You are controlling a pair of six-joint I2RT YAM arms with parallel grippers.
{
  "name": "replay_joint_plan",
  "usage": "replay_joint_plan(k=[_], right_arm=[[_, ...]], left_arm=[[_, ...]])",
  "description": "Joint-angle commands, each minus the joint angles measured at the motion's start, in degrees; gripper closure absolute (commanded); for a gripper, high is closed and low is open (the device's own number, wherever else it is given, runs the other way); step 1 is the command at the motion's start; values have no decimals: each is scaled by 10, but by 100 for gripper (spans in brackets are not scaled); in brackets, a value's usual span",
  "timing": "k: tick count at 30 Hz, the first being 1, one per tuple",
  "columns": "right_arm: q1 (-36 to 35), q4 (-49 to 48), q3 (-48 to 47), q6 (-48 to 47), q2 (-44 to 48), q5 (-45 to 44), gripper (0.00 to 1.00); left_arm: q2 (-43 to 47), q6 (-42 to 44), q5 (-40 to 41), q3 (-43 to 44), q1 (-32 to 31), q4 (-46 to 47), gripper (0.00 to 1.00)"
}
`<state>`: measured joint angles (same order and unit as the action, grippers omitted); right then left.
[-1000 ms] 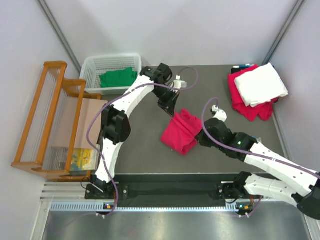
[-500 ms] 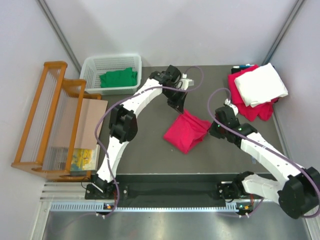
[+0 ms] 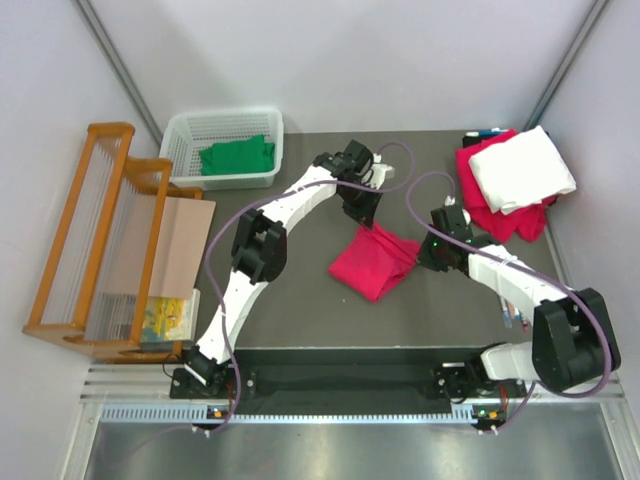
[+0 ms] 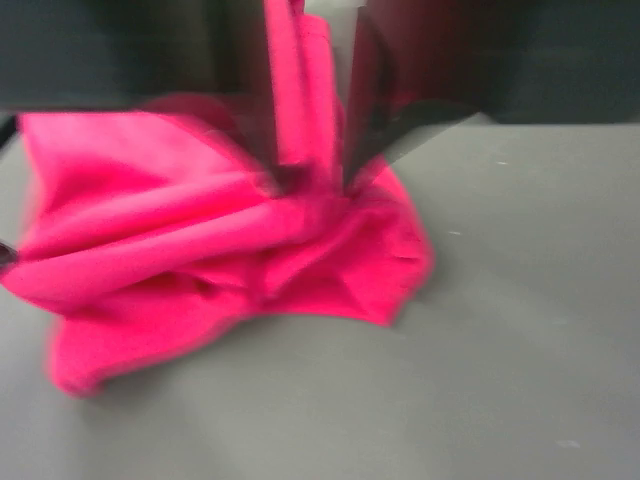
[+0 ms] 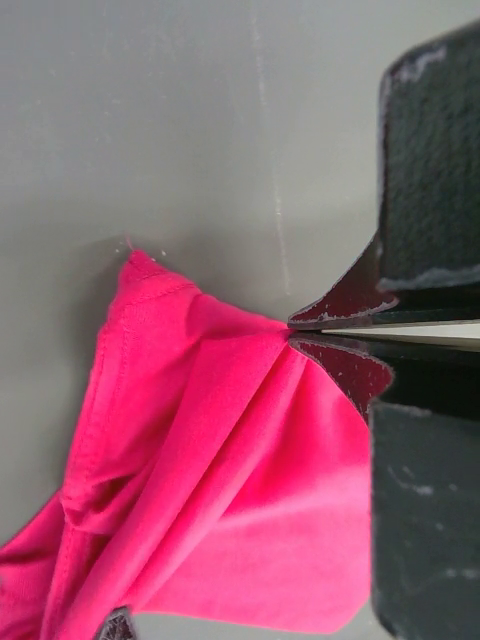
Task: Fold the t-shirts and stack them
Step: Fold the tshirt
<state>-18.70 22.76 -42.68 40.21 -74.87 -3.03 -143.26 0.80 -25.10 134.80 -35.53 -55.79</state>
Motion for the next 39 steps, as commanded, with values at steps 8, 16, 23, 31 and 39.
replay_joint_plan(k=[8, 16, 23, 31, 39], right_arm=[[10, 27, -38, -44, -31, -52, 96], [19, 90, -139, -75, -48, -101, 10], [20, 39, -132, -51, 6, 107, 0], [17, -325, 40, 116, -70, 440, 0], [17, -329, 41, 131, -157, 438, 0]], left_arm=[[66, -5, 52, 9, 36, 70, 1], [229, -33, -20, -70, 121, 77, 1], [387, 39, 40, -204, 192, 19, 1], [482, 72, 55, -348, 221, 15, 1], [483, 83, 52, -392, 223, 6, 1]])
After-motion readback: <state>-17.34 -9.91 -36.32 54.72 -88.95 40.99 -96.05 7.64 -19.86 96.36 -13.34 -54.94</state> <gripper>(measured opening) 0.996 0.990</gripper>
